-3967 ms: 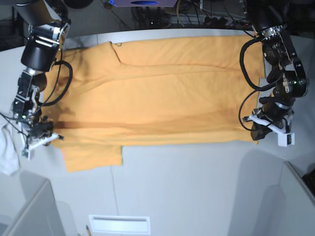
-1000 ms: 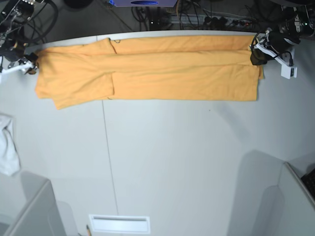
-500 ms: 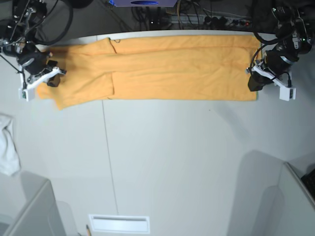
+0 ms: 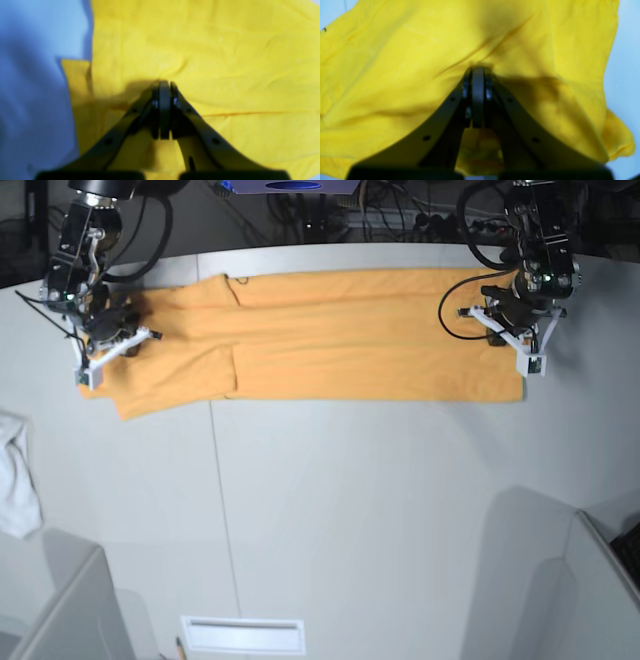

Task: Fold the T-shirt properly
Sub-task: 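Move both grippers onto the folded strip's ends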

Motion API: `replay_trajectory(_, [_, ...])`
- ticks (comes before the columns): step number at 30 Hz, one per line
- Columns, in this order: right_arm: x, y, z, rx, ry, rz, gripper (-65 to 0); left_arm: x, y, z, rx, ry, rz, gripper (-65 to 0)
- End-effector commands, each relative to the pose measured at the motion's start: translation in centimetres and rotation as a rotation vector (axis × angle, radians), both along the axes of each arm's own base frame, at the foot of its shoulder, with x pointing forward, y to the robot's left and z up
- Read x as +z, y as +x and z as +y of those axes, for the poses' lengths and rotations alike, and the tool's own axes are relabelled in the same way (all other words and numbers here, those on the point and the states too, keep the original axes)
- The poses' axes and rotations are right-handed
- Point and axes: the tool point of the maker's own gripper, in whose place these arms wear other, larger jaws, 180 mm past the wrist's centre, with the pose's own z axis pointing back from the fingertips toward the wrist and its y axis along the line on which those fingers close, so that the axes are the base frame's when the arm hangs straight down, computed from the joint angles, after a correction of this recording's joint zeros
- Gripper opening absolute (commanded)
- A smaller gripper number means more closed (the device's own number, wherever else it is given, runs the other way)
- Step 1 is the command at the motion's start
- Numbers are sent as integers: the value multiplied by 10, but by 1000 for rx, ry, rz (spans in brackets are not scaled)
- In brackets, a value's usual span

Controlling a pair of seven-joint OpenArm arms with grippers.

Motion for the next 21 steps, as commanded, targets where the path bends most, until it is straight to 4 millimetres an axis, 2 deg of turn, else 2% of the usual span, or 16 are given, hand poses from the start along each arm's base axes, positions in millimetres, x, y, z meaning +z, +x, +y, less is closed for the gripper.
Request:
replay_trajectory(1, [-3, 1, -1, 4, -5, 26, -650, -12, -6, 8, 17, 18, 60, -650])
replay_trajectory(3, [-3, 13, 6, -1, 20, 15, -650, -17, 4, 18, 42, 22, 65, -650])
replay_trajectory(6, [3, 31, 13, 2, 40, -9, -650, -14, 25, 36, 52, 37, 52, -650])
replay_trajectory(12, [7, 68, 64, 96, 115, -25, -650, 2, 66, 74, 83, 87, 17, -650])
replay_trajectory(15, [5, 78, 85, 106, 162, -27, -650, 10, 79, 91, 101, 100, 7, -650])
replay_trajectory(17, [7, 80, 94, 107, 182, -34, -650, 17, 85, 92, 97, 108, -10, -650])
replay_trajectory(21, [27, 88, 94, 115, 170, -94, -650, 56, 103, 83, 54, 146, -125, -650])
